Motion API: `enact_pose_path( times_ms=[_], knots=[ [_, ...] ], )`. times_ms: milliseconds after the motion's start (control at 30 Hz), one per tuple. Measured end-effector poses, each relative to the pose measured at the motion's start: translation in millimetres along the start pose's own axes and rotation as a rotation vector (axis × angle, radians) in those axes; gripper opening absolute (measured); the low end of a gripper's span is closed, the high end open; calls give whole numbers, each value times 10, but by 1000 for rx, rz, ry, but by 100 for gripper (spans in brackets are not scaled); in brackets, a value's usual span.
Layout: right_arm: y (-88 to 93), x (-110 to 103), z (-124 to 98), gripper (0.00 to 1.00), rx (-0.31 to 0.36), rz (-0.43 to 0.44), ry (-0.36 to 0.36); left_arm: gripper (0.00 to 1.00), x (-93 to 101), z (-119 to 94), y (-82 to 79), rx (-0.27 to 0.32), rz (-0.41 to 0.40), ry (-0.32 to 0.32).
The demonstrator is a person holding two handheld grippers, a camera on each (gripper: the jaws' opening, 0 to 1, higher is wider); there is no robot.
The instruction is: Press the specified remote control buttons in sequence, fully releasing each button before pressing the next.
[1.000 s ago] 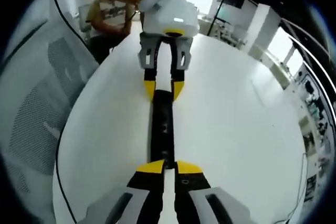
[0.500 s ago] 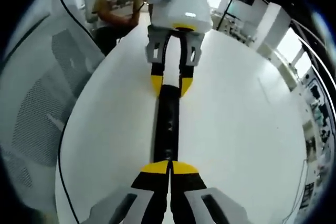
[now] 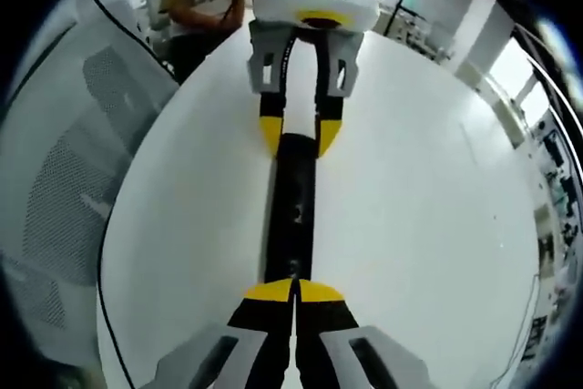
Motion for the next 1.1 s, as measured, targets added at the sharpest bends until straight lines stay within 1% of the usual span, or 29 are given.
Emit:
enact_pose_path(
  times_ms=[100, 267, 500, 1100],
  knots=[
    [-10, -7, 25, 0, -2, 23, -20, 24, 3, -1, 0, 2, -2, -2],
    [15, -17, 70, 0, -37, 4, -30, 24, 0, 1, -1, 2, -4, -4],
    [31, -23, 77, 0, -53, -1, -39, 24, 2, -1, -5, -1, -3, -6],
    [18, 8, 100, 0, -60, 0, -51, 24, 1, -5, -9, -3, 0, -9]
  ],
)
Point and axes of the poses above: the point that each gripper's makers call its tool centre point, and the gripper's own axes: z roughly forward along the fingers, x roughly to its right, y roughly out of its underside, the point moved 8 cm from there along -z, roughly backward along the fingers, and after that the axes turned 5 degrees about -z, right-handed, at the moved point
